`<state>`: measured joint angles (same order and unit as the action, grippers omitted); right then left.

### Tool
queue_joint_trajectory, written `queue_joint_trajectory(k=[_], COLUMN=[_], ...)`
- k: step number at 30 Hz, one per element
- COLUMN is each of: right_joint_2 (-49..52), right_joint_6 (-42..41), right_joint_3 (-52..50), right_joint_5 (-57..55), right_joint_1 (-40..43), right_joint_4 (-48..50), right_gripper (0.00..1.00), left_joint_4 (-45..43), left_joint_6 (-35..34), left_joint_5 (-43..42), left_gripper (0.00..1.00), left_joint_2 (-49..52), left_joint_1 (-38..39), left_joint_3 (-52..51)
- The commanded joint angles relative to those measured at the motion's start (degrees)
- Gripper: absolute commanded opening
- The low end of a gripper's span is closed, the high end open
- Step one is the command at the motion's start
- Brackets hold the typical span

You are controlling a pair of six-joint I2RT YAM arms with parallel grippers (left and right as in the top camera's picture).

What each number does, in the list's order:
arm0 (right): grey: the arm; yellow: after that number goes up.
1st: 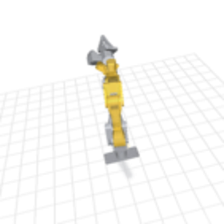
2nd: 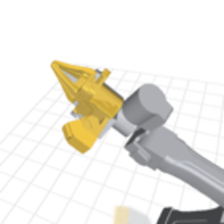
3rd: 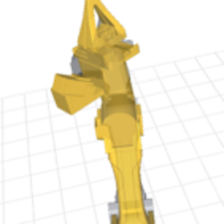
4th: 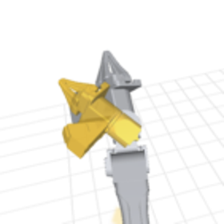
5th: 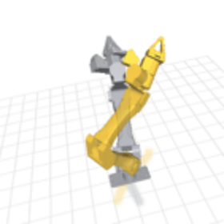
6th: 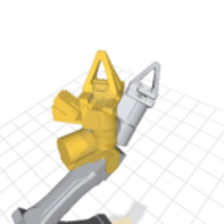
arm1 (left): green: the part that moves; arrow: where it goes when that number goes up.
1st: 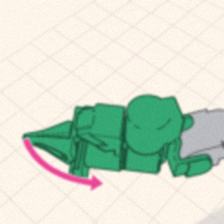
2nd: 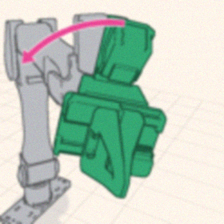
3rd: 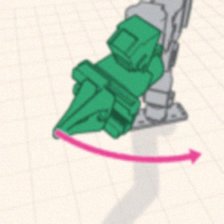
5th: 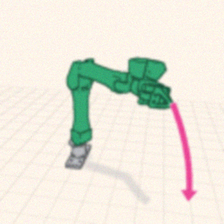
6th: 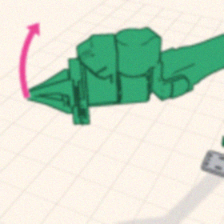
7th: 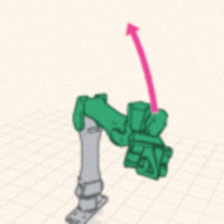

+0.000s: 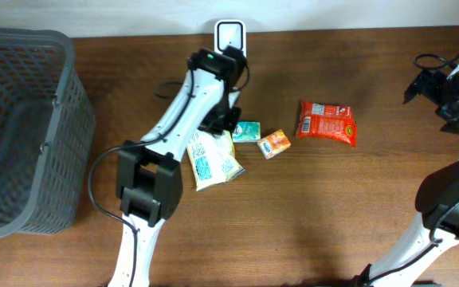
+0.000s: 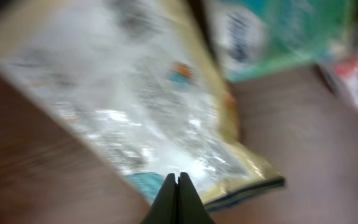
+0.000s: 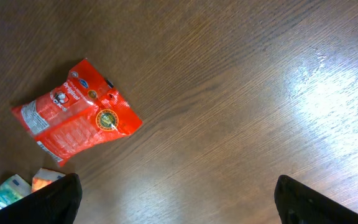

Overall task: Scan the item barcode
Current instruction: 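Push the wet-wipes pack toward the tissue packs with the left gripper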

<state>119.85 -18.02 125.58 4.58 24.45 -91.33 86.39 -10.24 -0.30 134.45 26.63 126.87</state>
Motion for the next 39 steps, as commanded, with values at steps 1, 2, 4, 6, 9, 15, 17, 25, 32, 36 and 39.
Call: queue_joint_trajectory(k=[1,2,4,6,9,15,17,25,32,36,39], right_joint_2=[-0.2,-0.2,-0.2,-0.2,-0.2,-0.2,-0.2,-0.2,-0.2,-0.2,-0.2], right_joint_6=[-0.5,-0.5,-0.5,-0.5,-0.5,-0.5,-0.5,-0.5,-0.5,-0.5,-0.5], right_joint_3=[0.1,0.1,0.1,0.1,0.1,0.1,0.1,0.0,0.1,0.1,0.1], right_joint_5=[0.3,0.3,0.3,0.3,0.3,0.3,0.3,0.3,0.3,0.3,0.3], right_joint_1=[0.0,0.0,0.0,0.0,0.0,0.0,0.0,0.0,0.0,0.0,0.0], right_joint_4=[-0.2,-0.2,-0.2,-0.2,-0.2,-0.2,-0.2,-0.2,-0.2,-0.2,-0.2], right_gripper=[0.98,0.98,0.98,0.98,0.98,0.98,0.98,0.98,0.98,0.99,0.98], left_joint_4=[0.5,0.5,0.0,-3.1,-8.7,-19.2,-22.4,-15.1,-7.9,-8.3,-9.7], left_joint_6=[-8.1,-8.8,-8.8,-8.8,-8.8,-8.8,-8.6,2.2,2.2,2.2,1.9], left_joint_5=[5.5,5.2,3.2,0.3,-2.9,4.4,9.4,12.1,-15.0,-7.0,-0.9], left_gripper=[0.00,0.00,0.00,0.00,0.00,0.00,0.00,0.00,0.00,0.00,0.00], left_joint_2=[-0.3,-0.3,-0.3,-0.3,-0.3,-0.3,-0.3,-0.8,-0.4,-0.4,-0.4], left_joint_1=[-3.4,-3.9,-4.0,-3.5,-3.0,-3.2,-3.2,-3.2,-2.3,-0.2,-0.3], left_joint_3=[-0.8,-1.8,-4.8,-10.4,-16.2,-20.0,-20.0,-9.1,-4.6,-12.2,-16.7])
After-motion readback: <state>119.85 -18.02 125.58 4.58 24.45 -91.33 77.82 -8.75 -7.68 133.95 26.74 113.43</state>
